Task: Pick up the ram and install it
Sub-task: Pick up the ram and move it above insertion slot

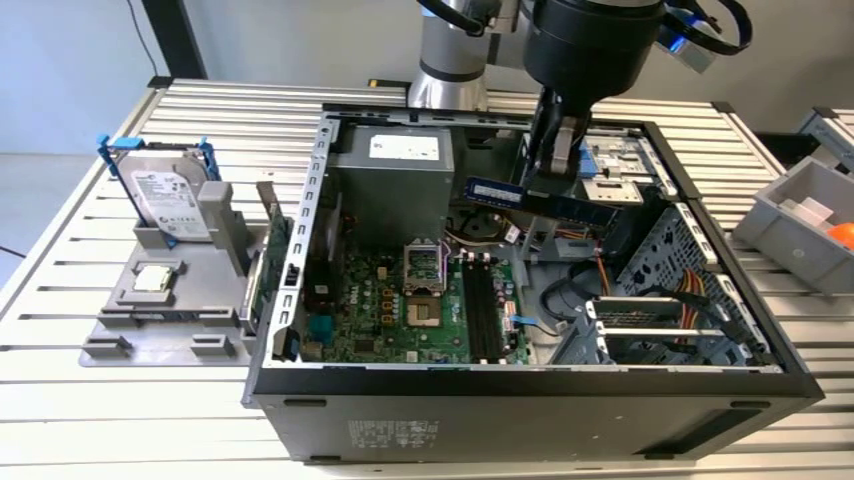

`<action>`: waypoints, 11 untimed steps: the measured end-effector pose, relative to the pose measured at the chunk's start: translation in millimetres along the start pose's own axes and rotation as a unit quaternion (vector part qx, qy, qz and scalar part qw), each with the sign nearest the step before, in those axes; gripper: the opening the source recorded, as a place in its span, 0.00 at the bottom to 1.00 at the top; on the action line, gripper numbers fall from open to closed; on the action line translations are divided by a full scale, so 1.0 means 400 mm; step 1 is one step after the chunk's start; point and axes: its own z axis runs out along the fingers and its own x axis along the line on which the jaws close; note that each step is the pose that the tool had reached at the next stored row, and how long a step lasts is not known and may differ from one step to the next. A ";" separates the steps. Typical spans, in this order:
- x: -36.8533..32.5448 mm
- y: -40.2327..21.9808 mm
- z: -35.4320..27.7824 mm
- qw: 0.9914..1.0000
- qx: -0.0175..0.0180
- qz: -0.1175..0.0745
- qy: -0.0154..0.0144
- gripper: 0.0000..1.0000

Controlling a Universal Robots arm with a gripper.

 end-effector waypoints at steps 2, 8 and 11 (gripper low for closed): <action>0.000 0.000 0.000 1.000 0.000 0.003 0.000 0.00; 0.000 0.000 0.000 1.000 0.000 0.013 0.000 0.00; 0.000 0.000 0.000 1.000 0.000 0.017 0.000 0.00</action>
